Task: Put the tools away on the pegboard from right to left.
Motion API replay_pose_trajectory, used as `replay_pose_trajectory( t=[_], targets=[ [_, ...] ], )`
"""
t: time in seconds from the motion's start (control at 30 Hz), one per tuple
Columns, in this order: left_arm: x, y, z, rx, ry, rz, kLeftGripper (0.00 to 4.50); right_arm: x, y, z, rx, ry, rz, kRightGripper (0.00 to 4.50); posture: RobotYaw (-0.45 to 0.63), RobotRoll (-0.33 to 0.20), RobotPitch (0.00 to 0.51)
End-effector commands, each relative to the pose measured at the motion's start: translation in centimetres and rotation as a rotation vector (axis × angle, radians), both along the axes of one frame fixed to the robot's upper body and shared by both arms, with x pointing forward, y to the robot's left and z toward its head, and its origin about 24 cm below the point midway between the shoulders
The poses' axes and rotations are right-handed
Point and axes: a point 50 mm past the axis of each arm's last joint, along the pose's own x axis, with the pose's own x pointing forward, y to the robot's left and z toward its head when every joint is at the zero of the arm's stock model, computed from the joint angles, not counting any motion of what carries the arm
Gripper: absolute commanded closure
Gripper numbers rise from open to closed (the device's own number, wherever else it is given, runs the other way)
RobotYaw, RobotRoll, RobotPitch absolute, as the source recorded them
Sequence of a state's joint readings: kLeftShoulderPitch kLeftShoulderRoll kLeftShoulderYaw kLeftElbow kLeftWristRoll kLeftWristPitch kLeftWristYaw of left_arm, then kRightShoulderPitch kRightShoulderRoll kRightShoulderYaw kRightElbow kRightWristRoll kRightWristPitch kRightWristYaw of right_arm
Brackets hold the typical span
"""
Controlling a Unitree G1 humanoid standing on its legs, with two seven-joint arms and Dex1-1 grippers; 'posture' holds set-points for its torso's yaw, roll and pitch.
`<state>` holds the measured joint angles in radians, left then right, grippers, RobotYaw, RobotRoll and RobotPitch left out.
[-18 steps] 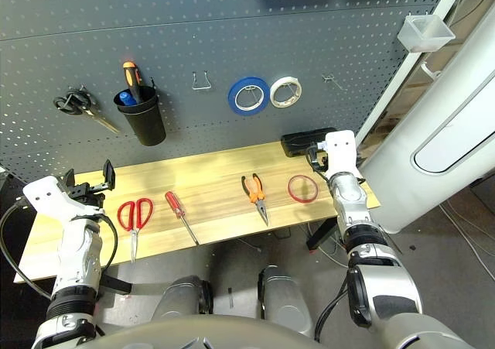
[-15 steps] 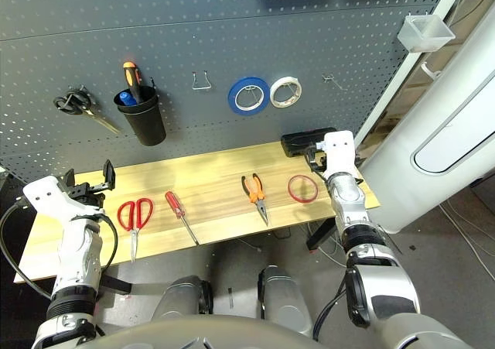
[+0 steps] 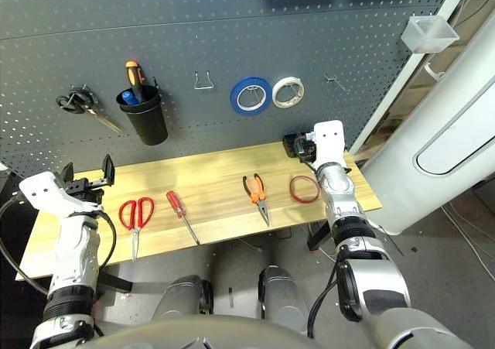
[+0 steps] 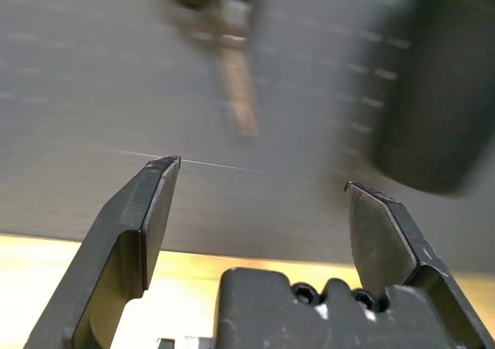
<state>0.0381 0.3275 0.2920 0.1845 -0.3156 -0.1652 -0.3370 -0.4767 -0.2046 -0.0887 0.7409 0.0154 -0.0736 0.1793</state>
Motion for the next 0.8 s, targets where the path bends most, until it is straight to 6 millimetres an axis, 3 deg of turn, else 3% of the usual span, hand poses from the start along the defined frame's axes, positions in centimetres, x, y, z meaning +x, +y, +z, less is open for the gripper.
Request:
replay_pose_trajectory(
  t=[0.03, 0.23, 0.4, 0.8],
  targets=[
    [-0.5, -1.0, 0.0, -0.019, 0.084, -0.217, 0.02, -0.7, 0.2, -0.9, 0.044, 0.166, 0.059, 0.0, 0.05, 0.0, 0.05],
    [-2.0, -2.9, 1.5, 0.023, 0.235, -0.607, 0.02, -1.2, 0.3, -0.8, 0.012, 0.352, 0.076, 0.0, 0.02, 0.0, 0.108],
    [-3.4, -4.0, 2.3, 0.017, 0.372, -0.836, 0.02, -1.6, 0.2, -0.7, 0.019, 0.546, 0.059, 0.0, 0.0, 0.0, 0.158],
    [-4.9, -4.9, 3.7, 0.016, 0.474, -0.996, 0.02, -1.6, 0.7, -2.0, -0.025, 0.705, 0.073, 0.0, 0.03, 0.0, 0.255]
  ],
)
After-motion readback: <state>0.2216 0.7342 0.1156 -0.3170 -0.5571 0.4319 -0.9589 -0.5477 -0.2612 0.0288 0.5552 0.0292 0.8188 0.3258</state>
